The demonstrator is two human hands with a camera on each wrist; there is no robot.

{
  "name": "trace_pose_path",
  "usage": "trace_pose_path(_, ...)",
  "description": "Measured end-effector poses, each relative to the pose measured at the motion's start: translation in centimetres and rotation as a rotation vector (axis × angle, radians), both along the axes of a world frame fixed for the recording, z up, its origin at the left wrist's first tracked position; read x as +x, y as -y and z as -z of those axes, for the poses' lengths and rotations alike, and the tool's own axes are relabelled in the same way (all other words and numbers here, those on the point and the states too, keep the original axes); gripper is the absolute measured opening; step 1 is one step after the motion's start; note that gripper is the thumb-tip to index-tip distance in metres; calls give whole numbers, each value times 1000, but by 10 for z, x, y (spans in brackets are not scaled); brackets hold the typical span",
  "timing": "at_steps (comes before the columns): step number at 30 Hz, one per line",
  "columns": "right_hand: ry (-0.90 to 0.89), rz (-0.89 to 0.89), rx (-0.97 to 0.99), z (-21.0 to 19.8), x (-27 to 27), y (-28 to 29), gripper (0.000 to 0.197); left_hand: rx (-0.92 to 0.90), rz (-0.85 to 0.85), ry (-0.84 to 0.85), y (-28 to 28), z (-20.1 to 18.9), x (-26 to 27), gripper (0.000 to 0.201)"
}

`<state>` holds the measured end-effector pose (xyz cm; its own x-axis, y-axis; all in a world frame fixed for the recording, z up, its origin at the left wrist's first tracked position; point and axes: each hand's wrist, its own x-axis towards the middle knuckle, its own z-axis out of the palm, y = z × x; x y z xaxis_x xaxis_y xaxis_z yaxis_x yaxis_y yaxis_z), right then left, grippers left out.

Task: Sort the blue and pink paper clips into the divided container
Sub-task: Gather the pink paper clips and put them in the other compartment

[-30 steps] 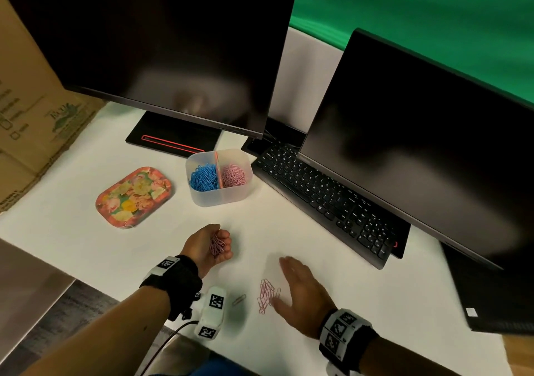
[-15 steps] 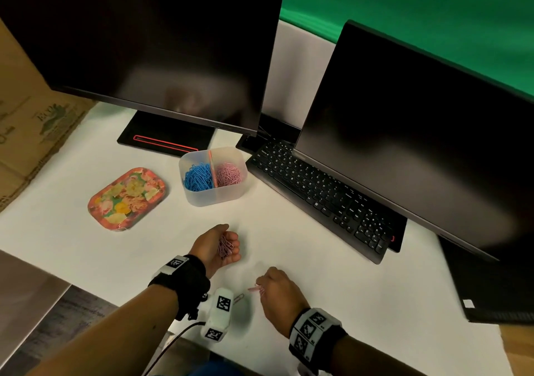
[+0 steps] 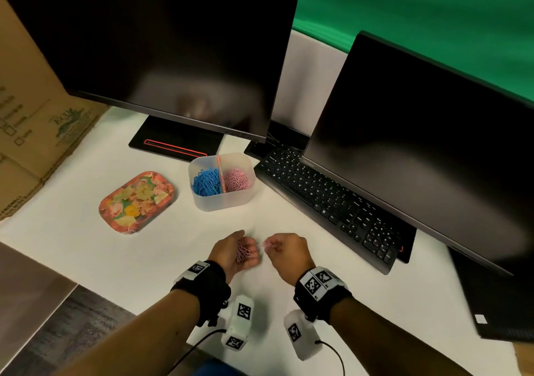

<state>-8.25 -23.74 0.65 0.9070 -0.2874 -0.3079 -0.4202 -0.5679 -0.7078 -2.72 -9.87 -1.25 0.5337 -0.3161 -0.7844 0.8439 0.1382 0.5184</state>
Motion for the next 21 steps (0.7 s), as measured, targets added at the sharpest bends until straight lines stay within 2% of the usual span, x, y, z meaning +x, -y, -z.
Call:
trace_pose_path(2, 22, -5, 95, -15, 9, -10, 14, -49, -7, -2, 5, -2, 0, 33)
trace_pose_path(7, 1, -158, 5, -33, 29, -20, 21, -141, -39, 2, 18, -12, 4, 32)
trace_pose_path(10, -29, -219, 84, -45, 32, -16, 36, -179, -95, -1, 17, -16, 13, 32)
trace_pose_path(13, 54, -153, 158, -50, 28, 7, 41, -239, -126, -56, 7, -14, 21, 31)
trace_pose_path(16, 91, -88, -49, -32, 9, 39, 34, -226, -140, -51, -7, -10, 27, 28)
trace_pose_path(18, -48, -185, -207, -14, -13, 52, 30, -204, -130, -30, -16, -8, 30, 26)
trace_pose_path(21, -195, -340, -264, 4, -46, 47, 29, -156, -138, -7, -27, -8, 34, 27)
